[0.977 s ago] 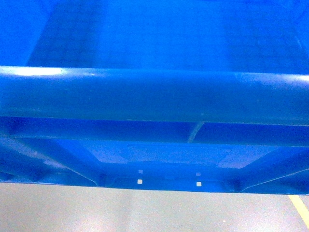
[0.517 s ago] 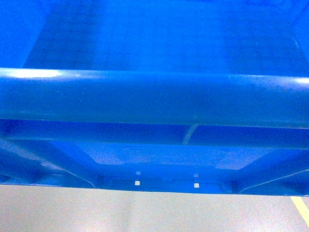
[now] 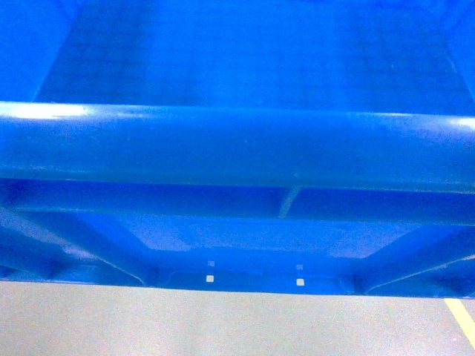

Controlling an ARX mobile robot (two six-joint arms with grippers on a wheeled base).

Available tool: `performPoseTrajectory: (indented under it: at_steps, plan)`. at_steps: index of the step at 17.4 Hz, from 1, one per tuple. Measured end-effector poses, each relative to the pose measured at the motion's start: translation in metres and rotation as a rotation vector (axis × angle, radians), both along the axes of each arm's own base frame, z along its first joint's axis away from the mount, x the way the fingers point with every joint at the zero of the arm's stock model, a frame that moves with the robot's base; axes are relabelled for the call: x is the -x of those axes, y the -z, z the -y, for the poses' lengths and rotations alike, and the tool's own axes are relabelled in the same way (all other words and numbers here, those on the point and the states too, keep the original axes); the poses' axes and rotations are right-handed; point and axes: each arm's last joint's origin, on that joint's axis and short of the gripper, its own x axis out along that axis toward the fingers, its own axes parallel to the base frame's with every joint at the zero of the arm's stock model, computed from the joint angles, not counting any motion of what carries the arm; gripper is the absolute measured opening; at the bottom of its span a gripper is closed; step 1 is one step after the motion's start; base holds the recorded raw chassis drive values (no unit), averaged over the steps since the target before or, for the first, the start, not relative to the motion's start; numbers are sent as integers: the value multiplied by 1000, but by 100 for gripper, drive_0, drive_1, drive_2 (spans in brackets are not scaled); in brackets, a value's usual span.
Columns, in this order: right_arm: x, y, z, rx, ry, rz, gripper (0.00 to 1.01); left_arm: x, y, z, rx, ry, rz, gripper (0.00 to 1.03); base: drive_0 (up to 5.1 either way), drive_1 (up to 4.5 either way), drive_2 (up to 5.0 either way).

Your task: Place box next to blue box on left shelf

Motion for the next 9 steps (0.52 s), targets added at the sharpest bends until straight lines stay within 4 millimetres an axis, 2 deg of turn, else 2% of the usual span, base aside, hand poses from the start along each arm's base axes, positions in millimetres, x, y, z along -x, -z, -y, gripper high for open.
performPoseTrajectory:
  at_steps: [9]
  plan:
    - [0,0,0,0,1,0,11,0,0,0,1,0,2,11,4,419,-411]
